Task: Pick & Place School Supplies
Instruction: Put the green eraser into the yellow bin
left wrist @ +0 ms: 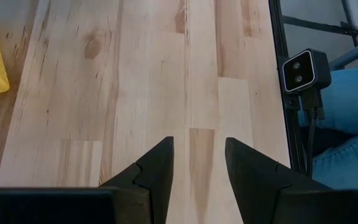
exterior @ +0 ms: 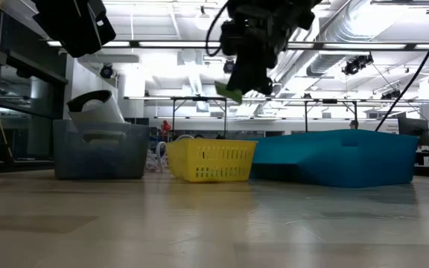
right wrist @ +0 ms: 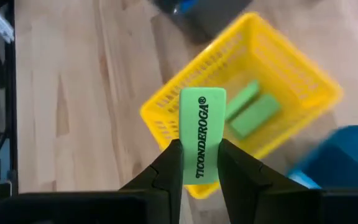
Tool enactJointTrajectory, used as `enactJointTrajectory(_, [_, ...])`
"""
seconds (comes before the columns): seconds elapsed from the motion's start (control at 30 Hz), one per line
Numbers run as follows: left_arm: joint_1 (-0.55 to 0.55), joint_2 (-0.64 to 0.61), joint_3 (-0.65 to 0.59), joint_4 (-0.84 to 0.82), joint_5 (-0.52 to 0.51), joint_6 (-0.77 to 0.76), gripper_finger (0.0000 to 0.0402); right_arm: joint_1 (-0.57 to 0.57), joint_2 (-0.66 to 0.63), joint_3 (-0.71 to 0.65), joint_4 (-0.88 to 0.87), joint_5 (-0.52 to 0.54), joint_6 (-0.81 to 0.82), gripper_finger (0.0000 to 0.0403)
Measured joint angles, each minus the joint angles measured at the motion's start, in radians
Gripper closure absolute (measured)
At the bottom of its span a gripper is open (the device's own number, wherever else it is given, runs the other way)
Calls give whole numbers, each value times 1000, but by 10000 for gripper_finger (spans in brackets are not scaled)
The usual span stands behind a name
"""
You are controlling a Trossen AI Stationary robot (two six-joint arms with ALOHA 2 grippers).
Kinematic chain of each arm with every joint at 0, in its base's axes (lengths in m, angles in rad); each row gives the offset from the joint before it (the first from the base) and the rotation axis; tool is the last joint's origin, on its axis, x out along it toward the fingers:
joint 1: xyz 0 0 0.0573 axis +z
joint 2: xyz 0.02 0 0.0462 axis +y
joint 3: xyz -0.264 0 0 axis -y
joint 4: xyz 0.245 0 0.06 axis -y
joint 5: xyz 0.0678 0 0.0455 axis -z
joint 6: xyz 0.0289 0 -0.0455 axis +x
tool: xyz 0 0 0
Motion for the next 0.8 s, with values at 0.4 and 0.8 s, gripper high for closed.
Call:
enactJointTrajectory(0.4, [0, 0, 0, 7, 4, 0, 260, 43, 193, -1, 120, 8, -3, 325])
enactJointTrajectory(0.8, [0, 0, 0, 8, 6, 0, 260, 43, 245, -1, 180, 0, -11, 325])
